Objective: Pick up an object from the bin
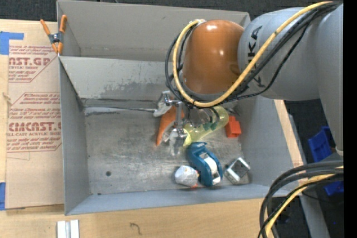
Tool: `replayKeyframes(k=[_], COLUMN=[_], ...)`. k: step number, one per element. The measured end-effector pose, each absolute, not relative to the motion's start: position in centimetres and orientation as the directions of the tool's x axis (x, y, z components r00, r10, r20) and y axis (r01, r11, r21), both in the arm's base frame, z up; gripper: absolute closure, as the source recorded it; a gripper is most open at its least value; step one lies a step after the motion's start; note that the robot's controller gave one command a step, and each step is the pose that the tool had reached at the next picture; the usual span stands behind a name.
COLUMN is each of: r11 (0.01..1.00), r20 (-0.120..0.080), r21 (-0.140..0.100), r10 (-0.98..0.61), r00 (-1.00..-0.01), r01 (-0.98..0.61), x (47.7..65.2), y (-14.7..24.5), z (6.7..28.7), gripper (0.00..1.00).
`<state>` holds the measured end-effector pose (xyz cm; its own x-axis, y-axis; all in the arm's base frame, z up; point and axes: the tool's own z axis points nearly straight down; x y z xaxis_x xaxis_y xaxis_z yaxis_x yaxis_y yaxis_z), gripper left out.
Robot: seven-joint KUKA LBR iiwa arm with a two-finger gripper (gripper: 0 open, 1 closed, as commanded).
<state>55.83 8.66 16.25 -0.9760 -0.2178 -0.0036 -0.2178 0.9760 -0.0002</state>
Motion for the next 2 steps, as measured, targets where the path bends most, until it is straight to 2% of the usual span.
replayKeyframes(k=[1, 2], r11=[0.996, 0.956], r20=[-0.001, -0.001], r21=[0.001, 0.000], r10=[-0.093, -0.294], r00=[-0.996, -0.956], r01=[-0.093, -0.294], x=[57.2, 58.5], y=[7.0, 5.4], z=[13.3, 12.0], gripper=[0.00, 0.00])
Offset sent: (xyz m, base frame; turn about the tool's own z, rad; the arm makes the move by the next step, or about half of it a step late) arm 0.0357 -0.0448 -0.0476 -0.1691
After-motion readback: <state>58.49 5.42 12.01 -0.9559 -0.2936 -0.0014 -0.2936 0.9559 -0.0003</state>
